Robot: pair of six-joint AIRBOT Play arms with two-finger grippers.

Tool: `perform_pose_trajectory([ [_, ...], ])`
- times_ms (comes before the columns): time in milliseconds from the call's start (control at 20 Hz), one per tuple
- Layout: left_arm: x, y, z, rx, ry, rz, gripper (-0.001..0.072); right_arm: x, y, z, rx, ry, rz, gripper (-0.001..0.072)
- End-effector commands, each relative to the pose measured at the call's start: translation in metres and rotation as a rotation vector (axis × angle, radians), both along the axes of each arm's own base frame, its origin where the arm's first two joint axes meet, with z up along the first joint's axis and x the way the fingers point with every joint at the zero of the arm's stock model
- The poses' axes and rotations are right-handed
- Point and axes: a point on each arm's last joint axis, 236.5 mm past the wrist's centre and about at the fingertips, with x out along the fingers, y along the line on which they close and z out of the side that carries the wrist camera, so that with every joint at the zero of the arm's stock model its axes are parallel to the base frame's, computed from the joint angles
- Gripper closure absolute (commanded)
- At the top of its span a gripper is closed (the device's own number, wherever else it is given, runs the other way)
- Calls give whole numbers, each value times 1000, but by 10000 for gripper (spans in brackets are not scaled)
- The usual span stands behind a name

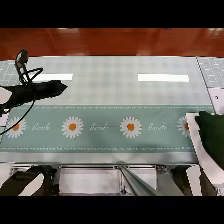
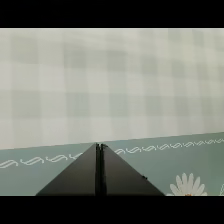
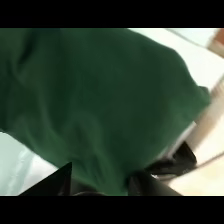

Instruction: Fold the shirts.

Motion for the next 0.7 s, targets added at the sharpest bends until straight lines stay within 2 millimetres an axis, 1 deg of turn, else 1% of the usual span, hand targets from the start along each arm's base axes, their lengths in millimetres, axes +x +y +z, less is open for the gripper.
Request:
perform_pose_trajectory([
  [0, 15, 7, -7, 12, -17, 35, 687, -23, 19, -13, 95, 98, -38, 307],
  [50, 21, 8, -7, 22, -25, 33, 687, -21, 20, -14, 107, 92, -36, 308],
  [100, 27, 7, -4, 35, -37, 16, 687, -12, 20, -12, 122, 61, -25, 308],
  [150, 36, 6, 6, 50, -63, -6, 687, 0, 18, -8, 130, 17, -12, 308],
  [250, 61, 6, 38, 54, -134, -7, 687, 22, 12, 8, 117, -70, -20, 309],
  [300, 71, 5, 54, 52, -166, -7, 687, 28, 8, 18, 94, -97, -22, 309],
  [350, 80, 3, 71, 50, -194, -16, 687, 28, 2, 27, 60, -104, -22, 309],
  [450, 89, -2, 92, 47, -216, -43, 687, 18, -10, 40, -10, -71, -29, 309],
  [500, 91, -4, 97, 46, -222, -51, 687, 12, -15, 47, -42, -50, -28, 309],
  [550, 92, -4, 100, 44, -228, -49, 687, 10, -19, 52, -64, -47, -32, 309],
  [600, 92, -4, 101, 43, -230, -48, 687, 18, -20, 56, -62, -76, -27, 309],
  [650, 93, -3, 101, 44, -231, -46, 687, 38, -18, 60, -33, -151, -12, 329],
])
